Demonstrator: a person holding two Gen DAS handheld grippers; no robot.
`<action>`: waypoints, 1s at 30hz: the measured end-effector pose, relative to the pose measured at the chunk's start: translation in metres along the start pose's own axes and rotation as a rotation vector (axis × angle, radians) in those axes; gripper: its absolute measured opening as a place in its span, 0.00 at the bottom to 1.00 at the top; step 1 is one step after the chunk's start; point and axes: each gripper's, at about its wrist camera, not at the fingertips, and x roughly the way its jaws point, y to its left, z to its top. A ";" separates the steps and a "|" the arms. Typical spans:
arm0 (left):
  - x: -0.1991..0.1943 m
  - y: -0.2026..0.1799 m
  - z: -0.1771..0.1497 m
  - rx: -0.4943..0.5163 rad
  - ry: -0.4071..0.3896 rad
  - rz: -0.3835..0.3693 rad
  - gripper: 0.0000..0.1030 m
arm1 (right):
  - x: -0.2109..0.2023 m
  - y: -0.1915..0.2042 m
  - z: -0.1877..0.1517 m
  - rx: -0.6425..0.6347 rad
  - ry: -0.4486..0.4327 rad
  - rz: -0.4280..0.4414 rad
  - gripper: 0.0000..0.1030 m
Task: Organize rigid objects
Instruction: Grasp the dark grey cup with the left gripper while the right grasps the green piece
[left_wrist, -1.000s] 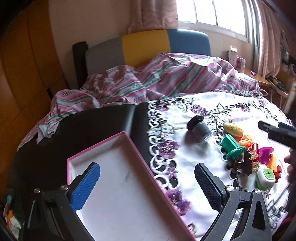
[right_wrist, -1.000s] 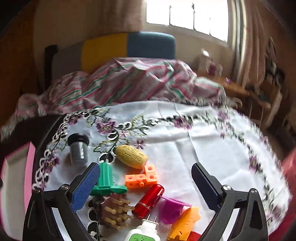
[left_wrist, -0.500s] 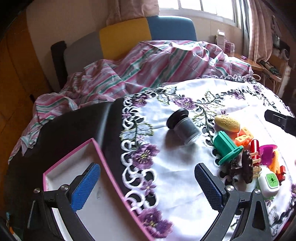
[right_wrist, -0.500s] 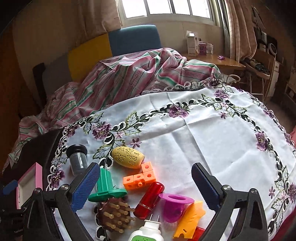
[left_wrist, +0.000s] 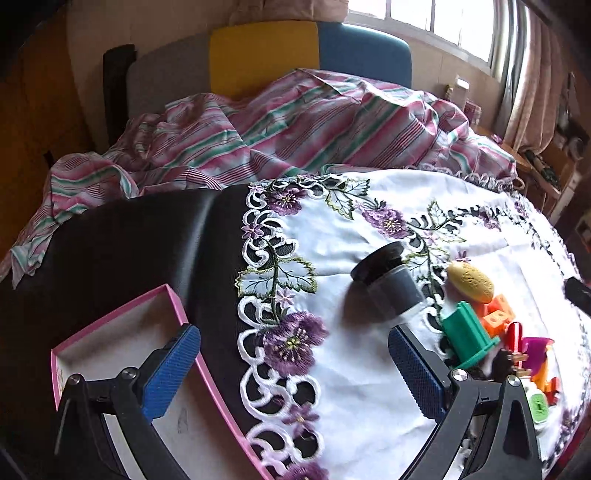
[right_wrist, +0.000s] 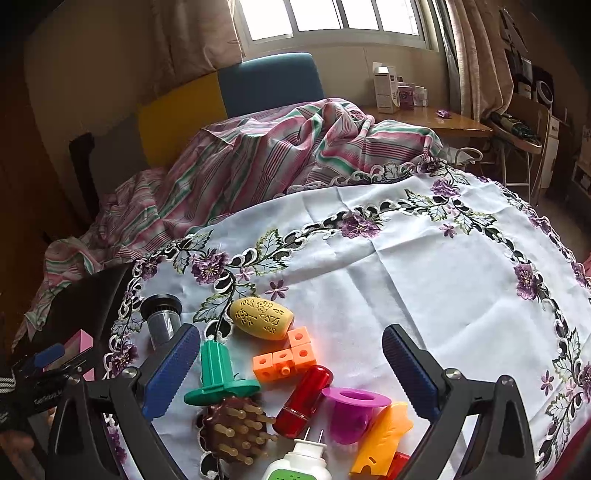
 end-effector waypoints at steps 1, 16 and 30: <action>0.005 0.001 0.001 0.001 0.008 0.001 0.98 | 0.000 0.000 0.000 0.001 0.001 0.002 0.98; 0.070 -0.046 0.036 -0.152 0.165 -0.174 0.93 | 0.001 -0.001 -0.002 0.018 0.015 0.015 0.98; 0.063 -0.050 0.017 -0.091 0.136 -0.167 0.42 | 0.002 -0.016 0.001 0.089 0.015 0.007 0.84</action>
